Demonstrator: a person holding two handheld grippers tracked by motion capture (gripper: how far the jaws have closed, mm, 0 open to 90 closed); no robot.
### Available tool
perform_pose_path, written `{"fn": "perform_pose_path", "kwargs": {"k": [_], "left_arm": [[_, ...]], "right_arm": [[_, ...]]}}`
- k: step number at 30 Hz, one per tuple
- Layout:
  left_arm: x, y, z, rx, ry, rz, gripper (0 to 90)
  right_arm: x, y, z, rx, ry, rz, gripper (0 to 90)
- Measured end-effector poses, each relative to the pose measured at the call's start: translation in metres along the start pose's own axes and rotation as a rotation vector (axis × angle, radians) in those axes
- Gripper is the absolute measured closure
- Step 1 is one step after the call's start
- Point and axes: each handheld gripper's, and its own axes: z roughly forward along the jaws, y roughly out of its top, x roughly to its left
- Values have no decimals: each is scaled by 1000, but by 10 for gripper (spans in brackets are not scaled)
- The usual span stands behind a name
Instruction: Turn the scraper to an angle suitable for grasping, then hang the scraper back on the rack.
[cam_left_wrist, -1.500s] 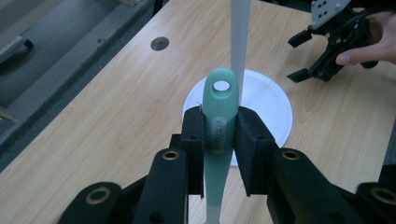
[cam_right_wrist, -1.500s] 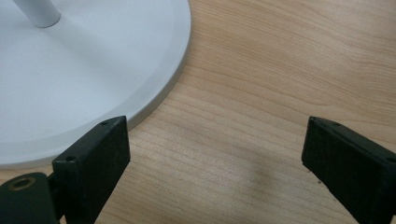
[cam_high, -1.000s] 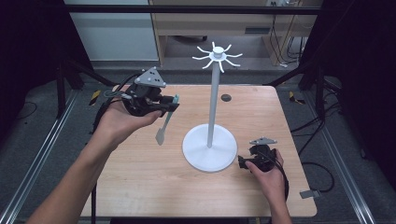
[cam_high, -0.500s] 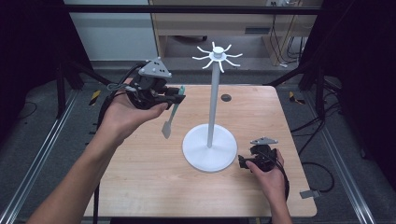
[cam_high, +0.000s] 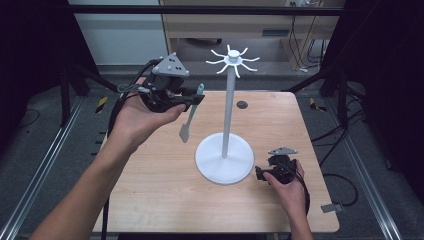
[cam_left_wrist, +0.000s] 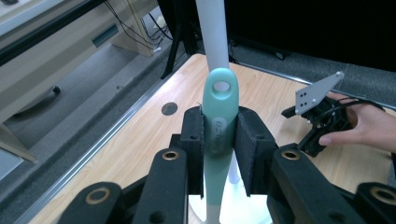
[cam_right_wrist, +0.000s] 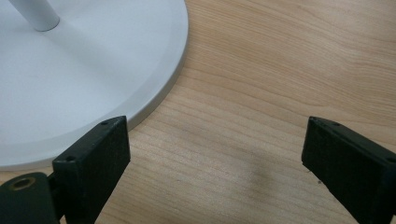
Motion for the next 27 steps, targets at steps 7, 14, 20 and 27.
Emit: {"fn": "perform_pose_path", "kwargs": {"k": [7, 14, 20, 27], "left_arm": [[-4, 10, -2, -22, 7, 5, 740], [-8, 17, -2, -32, 15, 13, 740], [-6, 18, -3, -46, 22, 7, 740], [-8, 23, -3, -63, 24, 4, 740]], "right_arm": [[0, 0, 0, 0, 1, -4, 82], [-1, 0, 0, -3, 1, -1, 82], [-1, 0, 0, -1, 3, 1, 82], [-1, 0, 0, 1, 4, 5, 81]]}}
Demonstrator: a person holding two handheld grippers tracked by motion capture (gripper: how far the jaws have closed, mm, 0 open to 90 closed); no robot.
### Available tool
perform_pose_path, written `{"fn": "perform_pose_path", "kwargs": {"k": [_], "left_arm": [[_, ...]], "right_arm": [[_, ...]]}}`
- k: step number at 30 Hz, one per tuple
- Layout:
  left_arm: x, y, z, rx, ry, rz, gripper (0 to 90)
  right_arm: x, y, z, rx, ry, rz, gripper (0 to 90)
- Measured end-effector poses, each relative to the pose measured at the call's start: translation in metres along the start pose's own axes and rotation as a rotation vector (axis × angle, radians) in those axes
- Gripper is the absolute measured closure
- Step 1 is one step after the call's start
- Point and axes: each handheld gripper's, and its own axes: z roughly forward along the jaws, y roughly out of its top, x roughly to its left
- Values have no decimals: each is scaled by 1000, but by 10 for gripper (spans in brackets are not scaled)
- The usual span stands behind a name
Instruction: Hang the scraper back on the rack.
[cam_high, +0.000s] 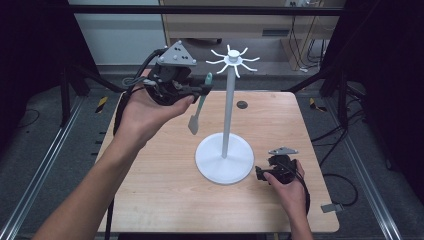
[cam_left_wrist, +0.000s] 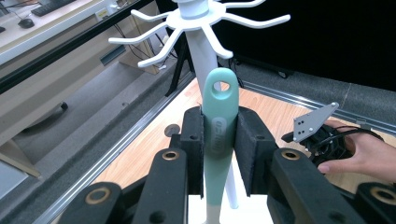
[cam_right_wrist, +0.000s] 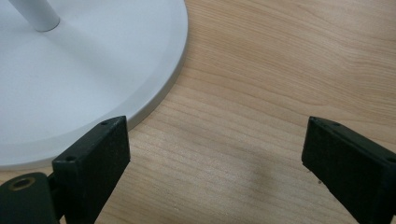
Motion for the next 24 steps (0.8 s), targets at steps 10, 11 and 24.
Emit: {"fn": "perform_pose_path", "kwargs": {"k": [10, 11, 24], "left_arm": [[-3, 9, 5, 1, -1, 10, 739], [-3, 9, 6, 2, -3, 10, 740], [-1, 9, 13, -3, -7, -4, 739]], "right_arm": [[0, 0, 0, 1, 2, 4, 80], [-1, 0, 0, 0, 1, 3, 81], [0, -1, -1, 1, 3, 3, 80]]}}
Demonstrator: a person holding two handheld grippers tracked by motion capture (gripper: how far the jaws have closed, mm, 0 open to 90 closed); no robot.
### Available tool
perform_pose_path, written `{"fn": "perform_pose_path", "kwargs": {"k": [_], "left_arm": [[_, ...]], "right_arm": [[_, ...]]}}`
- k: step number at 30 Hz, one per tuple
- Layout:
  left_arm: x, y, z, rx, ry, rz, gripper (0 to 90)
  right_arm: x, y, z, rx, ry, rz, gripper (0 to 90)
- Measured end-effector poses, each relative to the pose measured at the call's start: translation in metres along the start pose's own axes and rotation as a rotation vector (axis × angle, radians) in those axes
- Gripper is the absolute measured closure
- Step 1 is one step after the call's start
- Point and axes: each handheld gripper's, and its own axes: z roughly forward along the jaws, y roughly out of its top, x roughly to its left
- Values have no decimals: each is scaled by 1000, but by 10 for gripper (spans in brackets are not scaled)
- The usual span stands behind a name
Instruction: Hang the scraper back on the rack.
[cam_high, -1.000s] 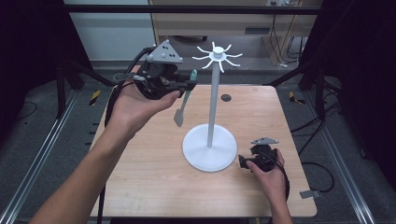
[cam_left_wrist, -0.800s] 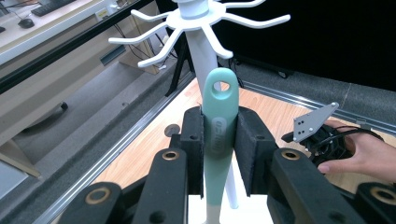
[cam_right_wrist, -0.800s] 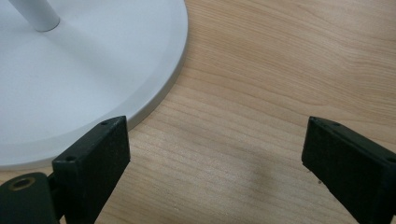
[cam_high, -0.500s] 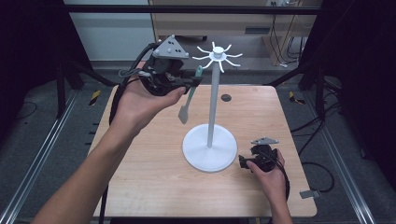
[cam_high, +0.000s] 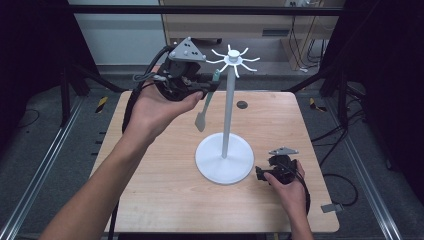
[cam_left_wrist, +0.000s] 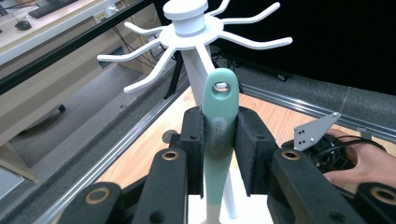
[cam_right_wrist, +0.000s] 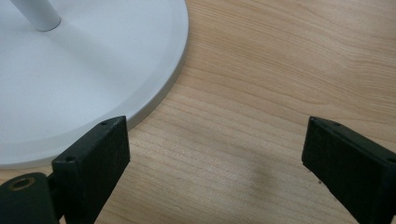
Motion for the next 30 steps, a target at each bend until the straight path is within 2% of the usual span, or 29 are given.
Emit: {"fn": "perform_pose_path", "kwargs": {"k": [24, 30], "left_arm": [[3, 0, 10, -11, -5, -28, 737], [2, 0, 11, -13, 2, -18, 735]], "right_arm": [[0, 0, 0, 0, 2, -1, 80], [0, 0, 0, 1, 4, -1, 80]]}}
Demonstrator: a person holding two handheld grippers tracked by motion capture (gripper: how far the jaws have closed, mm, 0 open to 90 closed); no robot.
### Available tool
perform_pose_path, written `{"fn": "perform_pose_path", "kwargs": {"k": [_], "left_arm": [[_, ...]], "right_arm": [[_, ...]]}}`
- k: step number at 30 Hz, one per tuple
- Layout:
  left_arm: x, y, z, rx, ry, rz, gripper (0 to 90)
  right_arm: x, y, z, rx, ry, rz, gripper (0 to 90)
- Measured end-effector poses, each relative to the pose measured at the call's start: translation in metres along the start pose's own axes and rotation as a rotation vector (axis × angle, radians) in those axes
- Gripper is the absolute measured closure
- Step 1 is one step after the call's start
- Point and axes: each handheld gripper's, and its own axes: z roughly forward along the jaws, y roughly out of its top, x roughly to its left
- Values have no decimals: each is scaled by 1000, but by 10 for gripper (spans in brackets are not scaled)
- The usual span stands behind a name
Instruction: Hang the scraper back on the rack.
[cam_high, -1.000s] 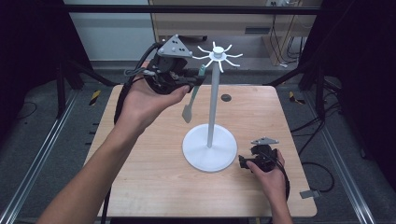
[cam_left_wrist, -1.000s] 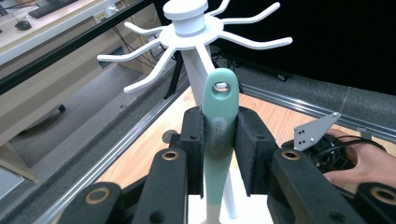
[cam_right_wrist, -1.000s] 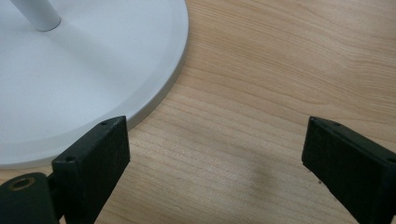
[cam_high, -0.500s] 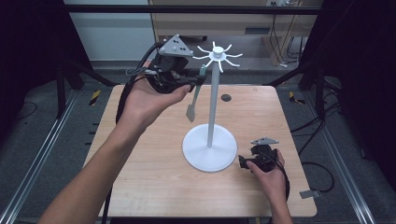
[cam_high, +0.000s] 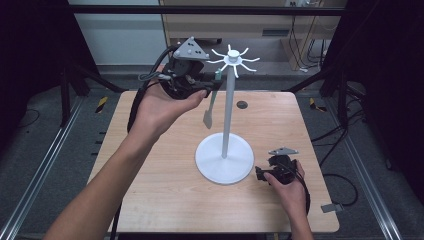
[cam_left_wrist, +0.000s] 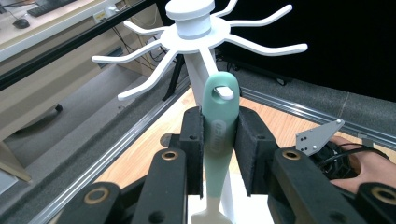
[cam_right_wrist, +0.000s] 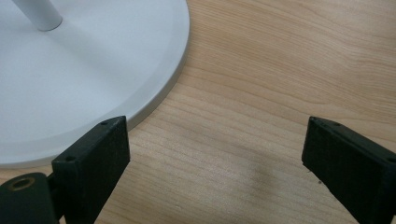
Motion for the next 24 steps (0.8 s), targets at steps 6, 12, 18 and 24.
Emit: {"fn": "perform_pose_path", "kwargs": {"k": [6, 12, 18, 24], "left_arm": [[1, -2, 0, -11, -7, -13, 730], [1, -5, -2, -26, -7, -22, 692], [0, -7, -3, -33, 8, -16, 626], [-2, -11, -9, -49, 26, -10, 554]], "right_arm": [[0, 0, 0, 2, -1, -3, 80], [0, 0, 0, 2, -1, 5, 80], [0, 0, 0, -2, -2, -2, 80], [0, 0, 0, 1, -2, 2, 80]]}}
